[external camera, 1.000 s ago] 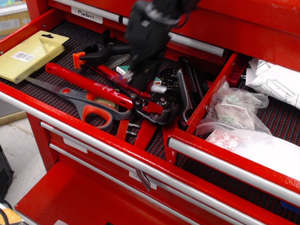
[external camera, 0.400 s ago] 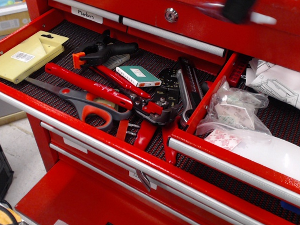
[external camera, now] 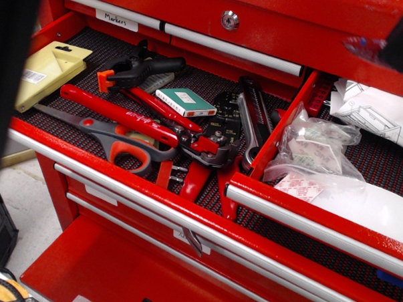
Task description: Pick up glue and put into drawer
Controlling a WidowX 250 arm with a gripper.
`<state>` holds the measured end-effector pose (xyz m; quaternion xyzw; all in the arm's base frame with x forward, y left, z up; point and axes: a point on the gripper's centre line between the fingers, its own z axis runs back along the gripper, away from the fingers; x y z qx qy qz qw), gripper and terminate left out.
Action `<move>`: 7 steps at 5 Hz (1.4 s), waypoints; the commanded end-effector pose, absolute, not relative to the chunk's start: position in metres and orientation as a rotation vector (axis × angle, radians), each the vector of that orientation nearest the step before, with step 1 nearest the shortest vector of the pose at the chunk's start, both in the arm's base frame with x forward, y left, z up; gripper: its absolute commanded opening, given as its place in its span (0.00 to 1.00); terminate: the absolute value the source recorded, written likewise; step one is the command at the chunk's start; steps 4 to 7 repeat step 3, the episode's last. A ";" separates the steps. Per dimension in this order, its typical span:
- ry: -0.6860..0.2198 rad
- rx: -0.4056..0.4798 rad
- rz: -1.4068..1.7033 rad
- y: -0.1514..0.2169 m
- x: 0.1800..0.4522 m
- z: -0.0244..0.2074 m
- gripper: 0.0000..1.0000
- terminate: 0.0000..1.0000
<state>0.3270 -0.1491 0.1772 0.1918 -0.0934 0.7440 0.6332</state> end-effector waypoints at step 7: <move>-0.239 0.363 1.745 -0.139 0.333 0.204 1.00 1.00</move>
